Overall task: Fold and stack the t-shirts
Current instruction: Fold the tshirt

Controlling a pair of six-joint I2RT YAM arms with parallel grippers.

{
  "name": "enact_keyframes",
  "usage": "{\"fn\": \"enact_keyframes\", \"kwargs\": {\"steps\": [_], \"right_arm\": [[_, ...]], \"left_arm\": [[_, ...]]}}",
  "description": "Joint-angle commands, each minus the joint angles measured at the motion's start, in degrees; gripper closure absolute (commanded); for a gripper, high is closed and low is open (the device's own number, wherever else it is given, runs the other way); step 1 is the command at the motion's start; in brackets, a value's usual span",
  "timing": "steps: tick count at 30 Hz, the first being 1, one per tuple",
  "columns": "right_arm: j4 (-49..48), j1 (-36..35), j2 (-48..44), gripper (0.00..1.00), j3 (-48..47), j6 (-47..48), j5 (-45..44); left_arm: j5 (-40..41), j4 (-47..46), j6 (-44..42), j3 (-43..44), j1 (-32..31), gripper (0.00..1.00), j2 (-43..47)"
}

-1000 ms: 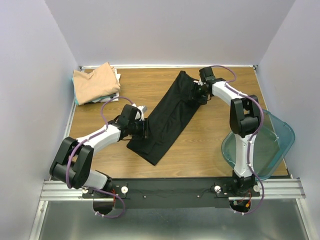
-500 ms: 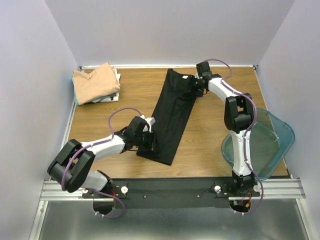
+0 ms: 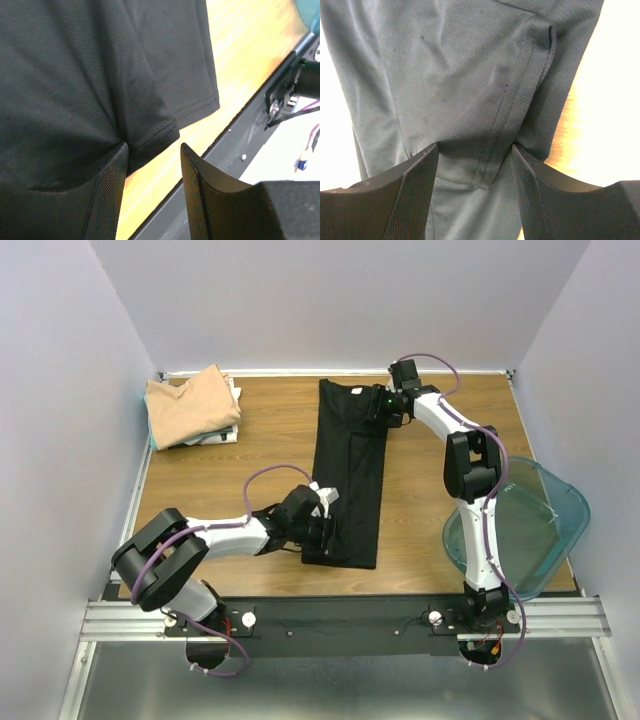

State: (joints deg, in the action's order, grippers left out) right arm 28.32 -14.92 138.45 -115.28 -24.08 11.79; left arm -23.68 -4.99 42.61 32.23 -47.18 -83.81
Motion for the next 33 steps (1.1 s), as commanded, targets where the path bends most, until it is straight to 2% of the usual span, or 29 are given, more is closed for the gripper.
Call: {"fn": "enact_keyframes", "kwargs": {"steps": [1, 8, 12, 17, 20, 22, 24, 29, 33], "right_arm": [[3.2, -0.1, 5.2, 0.33, 0.3, 1.8, -0.5], [3.1, -0.2, 2.2, 0.33, 0.7, 3.8, -1.7], [3.1, -0.3, -4.5, 0.33, 0.4, 5.4, -4.1], [3.2, -0.3, -14.2, 0.33, 2.9, 5.5, -2.9], [3.2, -0.6, -22.9, 0.32, 10.8, 3.4, -2.0], [3.1, -1.1, -27.0, 0.32, 15.4, 2.4, -1.3], [3.1, -2.5, -33.1, 0.32, 23.9, 1.3, -0.6], [3.2, -7.6, -44.2, 0.32, 41.0, -1.8, -1.8], [4.0, -10.9, -54.2, 0.32, 56.2, -8.9, -2.0]], "left_arm": [[-1.6, -3.2, 2.7, 1.5, -3.8, 0.46, -2.9], [1.3, -1.1, 2.2, 3.7, -5.2, 0.46, -1.8], [7.1, 4.1, 0.6, 7.0, -5.2, 0.46, 3.6], [15.8, 10.6, -2.4, 11.4, -4.9, 0.46, 8.7], [19.6, 12.4, -3.5, 11.9, -4.6, 0.45, 11.9], [22.0, 13.2, -4.2, 11.8, -3.8, 0.33, 14.2], [23.2, 15.1, -5.0, 11.7, -2.7, 0.28, 15.9], [23.2, 17.7, -5.6, 10.8, -1.1, 0.27, 18.1], [22.5, 18.5, -5.1, 8.3, -0.8, 0.27, 19.0]]}}
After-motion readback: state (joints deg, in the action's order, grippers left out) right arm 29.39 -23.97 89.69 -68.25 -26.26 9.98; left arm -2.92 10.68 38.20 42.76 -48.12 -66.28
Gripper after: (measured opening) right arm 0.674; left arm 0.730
